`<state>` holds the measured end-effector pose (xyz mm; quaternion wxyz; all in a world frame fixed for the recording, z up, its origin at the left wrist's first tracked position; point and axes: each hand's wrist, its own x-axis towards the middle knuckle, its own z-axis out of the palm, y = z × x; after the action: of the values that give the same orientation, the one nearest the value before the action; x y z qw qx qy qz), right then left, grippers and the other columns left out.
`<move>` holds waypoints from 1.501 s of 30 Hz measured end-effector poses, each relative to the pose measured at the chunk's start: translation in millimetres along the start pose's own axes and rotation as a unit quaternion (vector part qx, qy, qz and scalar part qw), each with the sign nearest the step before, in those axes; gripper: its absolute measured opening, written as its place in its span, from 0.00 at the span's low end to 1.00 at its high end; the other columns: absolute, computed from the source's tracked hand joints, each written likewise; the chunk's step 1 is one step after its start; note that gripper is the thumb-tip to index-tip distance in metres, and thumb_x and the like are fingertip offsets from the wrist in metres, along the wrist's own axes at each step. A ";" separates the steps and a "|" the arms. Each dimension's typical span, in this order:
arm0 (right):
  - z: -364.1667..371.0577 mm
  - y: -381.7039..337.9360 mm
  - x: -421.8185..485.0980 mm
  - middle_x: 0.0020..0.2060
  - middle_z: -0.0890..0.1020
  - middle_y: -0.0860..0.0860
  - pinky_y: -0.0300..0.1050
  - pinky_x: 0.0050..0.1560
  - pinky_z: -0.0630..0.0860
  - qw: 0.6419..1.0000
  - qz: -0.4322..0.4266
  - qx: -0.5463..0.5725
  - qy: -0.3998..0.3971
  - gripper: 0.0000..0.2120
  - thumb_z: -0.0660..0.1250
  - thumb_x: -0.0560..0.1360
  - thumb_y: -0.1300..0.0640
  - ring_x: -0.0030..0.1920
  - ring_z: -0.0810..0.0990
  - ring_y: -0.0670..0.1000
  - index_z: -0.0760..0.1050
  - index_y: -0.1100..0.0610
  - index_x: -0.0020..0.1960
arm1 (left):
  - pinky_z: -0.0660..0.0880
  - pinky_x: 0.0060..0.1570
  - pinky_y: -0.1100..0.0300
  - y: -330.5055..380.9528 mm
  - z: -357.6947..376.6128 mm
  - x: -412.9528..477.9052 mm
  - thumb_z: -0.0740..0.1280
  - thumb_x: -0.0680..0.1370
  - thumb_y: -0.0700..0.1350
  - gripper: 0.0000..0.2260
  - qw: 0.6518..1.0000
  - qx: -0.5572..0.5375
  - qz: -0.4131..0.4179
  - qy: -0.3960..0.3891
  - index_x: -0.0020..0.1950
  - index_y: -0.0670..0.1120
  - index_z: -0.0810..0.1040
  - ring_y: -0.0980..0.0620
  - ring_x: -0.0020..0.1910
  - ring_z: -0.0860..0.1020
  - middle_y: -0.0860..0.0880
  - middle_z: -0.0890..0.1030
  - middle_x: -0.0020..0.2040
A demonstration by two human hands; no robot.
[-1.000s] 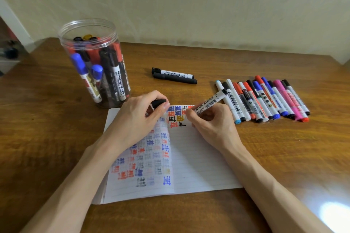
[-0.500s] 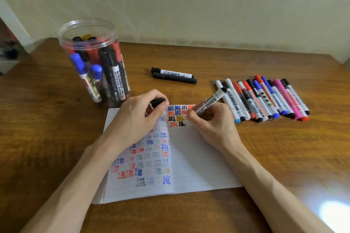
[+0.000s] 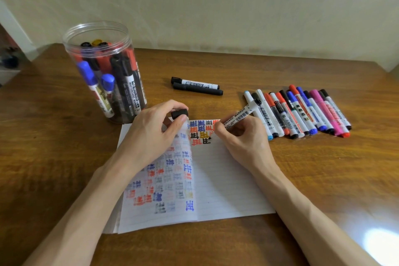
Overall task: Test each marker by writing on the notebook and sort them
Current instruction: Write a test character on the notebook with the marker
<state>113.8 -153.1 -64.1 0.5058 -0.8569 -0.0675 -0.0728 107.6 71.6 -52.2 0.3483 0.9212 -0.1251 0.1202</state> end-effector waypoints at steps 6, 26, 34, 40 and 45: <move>-4.5 -4.5 0.8 0.30 0.83 0.42 0.31 0.32 0.73 0.995 0.056 0.082 0.021 0.09 0.72 0.78 0.59 0.32 0.82 0.39 0.82 0.56 0.38 | 0.81 0.41 0.68 6.6 -4.4 1.4 0.73 0.76 0.53 0.15 0.996 -0.081 -0.032 -0.002 0.62 0.53 0.80 0.62 0.45 0.84 0.59 0.83 0.56; -9.3 -5.9 1.8 0.36 0.84 0.58 0.44 0.35 0.73 0.956 0.046 0.284 -0.058 0.06 0.73 0.80 0.58 0.36 0.80 0.52 0.82 0.61 0.53 | 0.82 0.44 0.65 15.9 -4.4 0.7 0.73 0.75 0.51 0.12 0.987 -0.149 -0.043 -0.037 0.58 0.51 0.83 0.58 0.42 0.85 0.59 0.84 0.52; -9.8 -6.9 -2.8 0.37 0.85 0.53 0.43 0.35 0.74 0.955 0.022 0.276 -0.107 0.09 0.76 0.78 0.57 0.36 0.79 0.50 0.84 0.59 0.56 | 0.83 0.42 0.58 17.8 -4.8 0.1 0.73 0.76 0.51 0.11 0.986 -0.161 -0.028 -0.041 0.57 0.52 0.83 0.54 0.37 0.85 0.58 0.86 0.46; -16.5 -8.2 2.7 0.41 0.83 0.57 0.44 0.39 0.75 0.910 0.112 0.381 -0.116 0.10 0.72 0.80 0.52 0.40 0.78 0.52 0.86 0.57 0.55 | 0.83 0.45 0.58 16.0 -5.1 1.8 0.71 0.77 0.51 0.11 0.987 -0.156 -0.025 -0.026 0.58 0.51 0.82 0.54 0.43 0.85 0.58 0.85 0.46; -28.2 0.9 6.4 0.43 0.88 0.56 0.44 0.43 0.82 0.950 0.053 0.287 -0.108 0.08 0.76 0.76 0.57 0.42 0.85 0.53 0.86 0.60 0.52 | 0.82 0.44 0.62 13.7 -9.1 2.2 0.70 0.77 0.50 0.10 0.990 -0.139 -0.018 0.011 0.56 0.51 0.83 0.54 0.40 0.84 0.63 0.84 0.43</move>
<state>118.6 -178.0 -50.2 0.7229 -0.6809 -0.0942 0.0699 104.1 67.4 -36.5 0.4767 0.8643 -0.1202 0.1058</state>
